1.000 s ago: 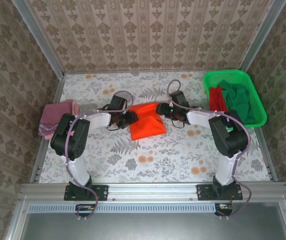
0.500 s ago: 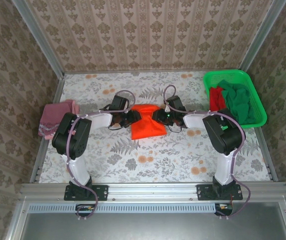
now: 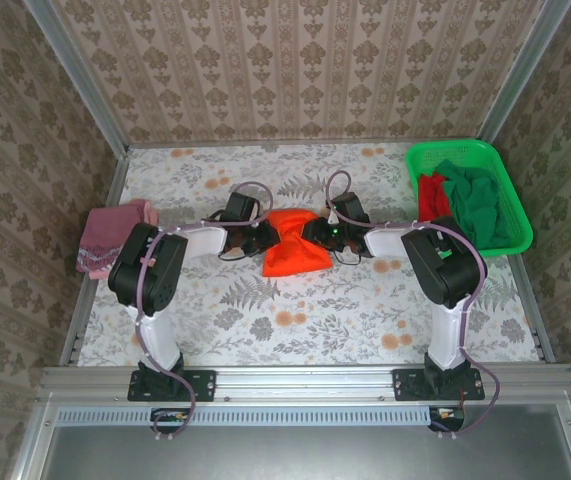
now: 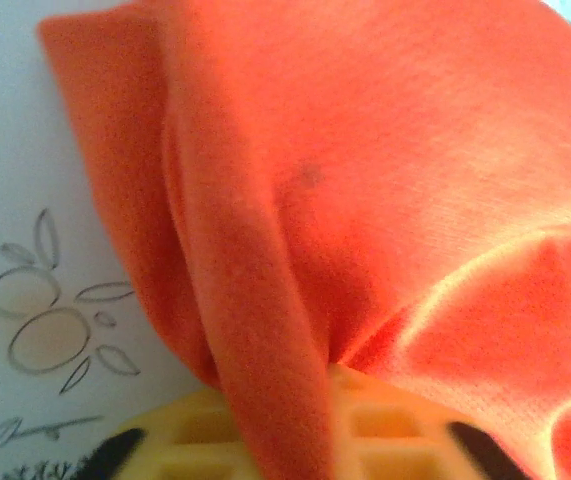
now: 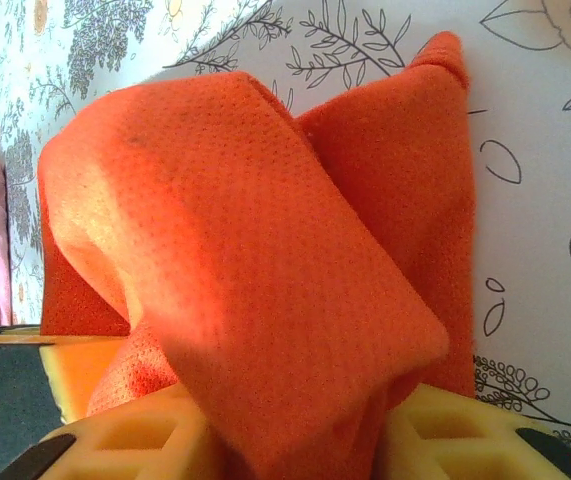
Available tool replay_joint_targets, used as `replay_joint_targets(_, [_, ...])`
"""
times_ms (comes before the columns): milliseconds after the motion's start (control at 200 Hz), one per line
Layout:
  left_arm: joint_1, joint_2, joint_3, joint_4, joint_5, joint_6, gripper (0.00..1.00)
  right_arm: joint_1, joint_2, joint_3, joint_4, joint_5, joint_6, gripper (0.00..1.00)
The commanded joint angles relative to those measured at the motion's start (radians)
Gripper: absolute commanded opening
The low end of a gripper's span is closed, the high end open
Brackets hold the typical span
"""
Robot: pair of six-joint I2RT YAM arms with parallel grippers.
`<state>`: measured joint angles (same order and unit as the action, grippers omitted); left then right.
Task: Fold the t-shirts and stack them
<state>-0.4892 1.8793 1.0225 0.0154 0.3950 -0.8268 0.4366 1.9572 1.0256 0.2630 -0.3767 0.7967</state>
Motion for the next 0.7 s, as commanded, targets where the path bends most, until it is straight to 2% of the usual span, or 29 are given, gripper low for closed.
replay_joint_targets(0, [-0.008, 0.024, 0.010, 0.057, 0.032, 0.010, 0.00, 0.011, -0.001, -0.005, 0.015, -0.045, 0.001, 0.39])
replay_joint_targets(75, [-0.006, 0.016, 0.008, 0.055, 0.019, 0.026, 0.00, 0.006, -0.021, -0.008, 0.006, -0.036, -0.014, 0.40])
replay_joint_targets(120, [-0.001, 0.009, 0.007, 0.048, 0.019, 0.041, 0.00, 0.002, -0.039, -0.014, 0.001, -0.025, -0.028, 0.45])
replay_joint_targets(275, [0.028, -0.049, 0.002, -0.001, 0.051, 0.187, 0.00, -0.025, -0.128, -0.062, -0.011, 0.060, -0.091, 0.79])
replay_joint_targets(290, [0.043, -0.055, 0.005, -0.011, 0.053, 0.209, 0.00, -0.028, -0.138, -0.066, -0.007, 0.067, -0.098, 0.84])
replay_joint_targets(405, [0.095, -0.092, 0.048, -0.166, 0.056, 0.371, 0.00, -0.041, -0.207, -0.105, 0.015, 0.097, -0.164, 0.95])
replay_joint_targets(560, [0.139, -0.136, 0.122, -0.378, 0.012, 0.591, 0.00, -0.037, -0.266, -0.135, 0.054, 0.054, -0.301, 1.00])
replay_joint_targets(695, [0.194, -0.175, 0.161, -0.516, -0.029, 0.745, 0.00, -0.010, -0.299, -0.157, 0.128, -0.041, -0.418, 1.00])
